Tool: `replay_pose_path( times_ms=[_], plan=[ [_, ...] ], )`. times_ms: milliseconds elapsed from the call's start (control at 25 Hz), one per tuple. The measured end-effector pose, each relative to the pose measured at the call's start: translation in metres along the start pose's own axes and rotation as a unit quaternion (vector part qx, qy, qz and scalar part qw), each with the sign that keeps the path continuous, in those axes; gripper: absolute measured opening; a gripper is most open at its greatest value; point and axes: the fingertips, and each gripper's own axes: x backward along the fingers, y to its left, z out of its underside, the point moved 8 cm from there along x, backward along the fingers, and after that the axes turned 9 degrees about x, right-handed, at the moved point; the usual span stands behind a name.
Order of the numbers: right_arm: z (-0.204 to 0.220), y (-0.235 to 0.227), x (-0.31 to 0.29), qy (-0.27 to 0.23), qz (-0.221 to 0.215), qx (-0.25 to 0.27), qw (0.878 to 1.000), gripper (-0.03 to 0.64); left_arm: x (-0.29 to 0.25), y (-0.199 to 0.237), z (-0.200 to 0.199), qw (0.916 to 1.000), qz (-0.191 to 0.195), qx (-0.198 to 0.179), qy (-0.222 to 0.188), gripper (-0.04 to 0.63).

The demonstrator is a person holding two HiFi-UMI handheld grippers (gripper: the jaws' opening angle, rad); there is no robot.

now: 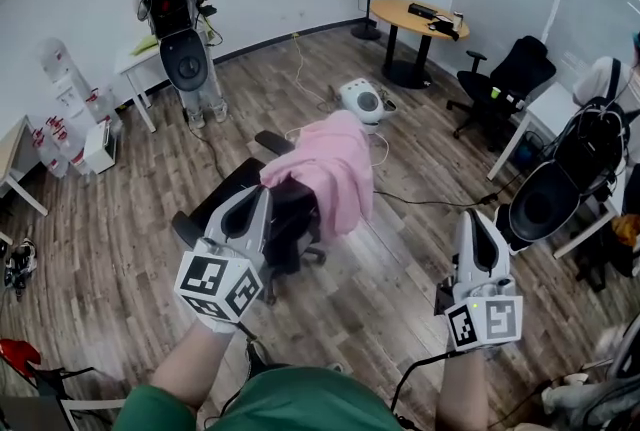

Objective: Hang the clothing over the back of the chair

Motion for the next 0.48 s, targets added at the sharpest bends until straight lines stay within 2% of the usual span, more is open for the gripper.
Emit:
replay_pose_path(
  times_ms=[480],
  plan=[
    [0.0033,0.0049,0.0010,-0.006,-0.007,-0.013,1.000,0.005,0.0101,0.0014,-0.0015,0.9999,-0.010,-0.009,0.003,0.012]
  ],
)
